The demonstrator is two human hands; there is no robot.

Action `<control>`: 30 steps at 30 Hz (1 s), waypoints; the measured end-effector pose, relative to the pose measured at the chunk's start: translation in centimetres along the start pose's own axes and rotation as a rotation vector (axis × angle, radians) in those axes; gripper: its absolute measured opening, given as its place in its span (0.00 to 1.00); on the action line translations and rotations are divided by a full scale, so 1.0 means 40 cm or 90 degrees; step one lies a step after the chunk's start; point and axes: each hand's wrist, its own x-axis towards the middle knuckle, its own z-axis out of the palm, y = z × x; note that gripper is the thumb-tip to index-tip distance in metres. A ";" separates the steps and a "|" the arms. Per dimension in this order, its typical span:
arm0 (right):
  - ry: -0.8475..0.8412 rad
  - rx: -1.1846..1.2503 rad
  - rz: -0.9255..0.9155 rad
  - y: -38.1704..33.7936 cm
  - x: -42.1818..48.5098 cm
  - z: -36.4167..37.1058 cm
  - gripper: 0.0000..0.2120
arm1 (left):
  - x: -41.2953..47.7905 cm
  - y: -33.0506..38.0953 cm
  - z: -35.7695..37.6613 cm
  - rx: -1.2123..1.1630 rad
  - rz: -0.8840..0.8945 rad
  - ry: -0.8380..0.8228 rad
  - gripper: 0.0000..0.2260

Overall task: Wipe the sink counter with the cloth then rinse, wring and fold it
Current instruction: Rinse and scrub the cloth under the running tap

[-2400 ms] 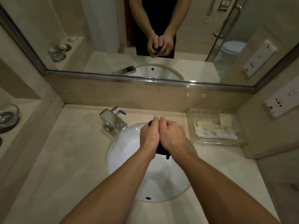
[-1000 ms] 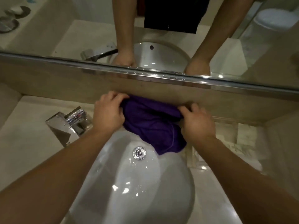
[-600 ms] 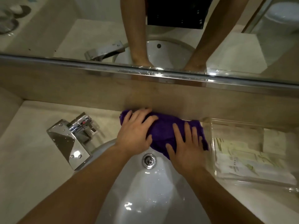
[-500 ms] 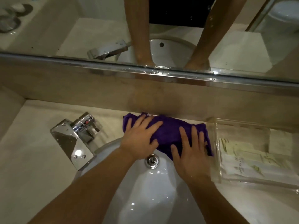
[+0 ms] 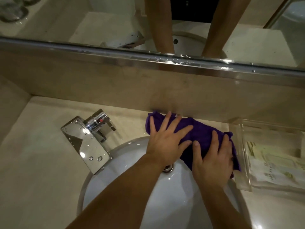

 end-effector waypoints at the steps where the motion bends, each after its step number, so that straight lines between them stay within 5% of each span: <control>1: 0.003 -0.006 -0.002 -0.001 0.002 0.003 0.39 | 0.000 -0.004 -0.003 -0.001 -0.009 -0.009 0.24; 14: -0.066 -0.090 -0.248 -0.026 0.094 0.038 0.32 | -0.045 -0.067 -0.036 -0.047 -0.215 0.021 0.24; 21: -0.053 -0.012 -0.442 -0.059 0.101 0.080 0.28 | -0.081 -0.095 -0.040 -0.046 -0.287 0.035 0.24; 30: -0.199 0.058 -0.591 -0.166 0.133 0.106 0.27 | -0.148 -0.125 -0.042 -0.067 -0.407 0.066 0.25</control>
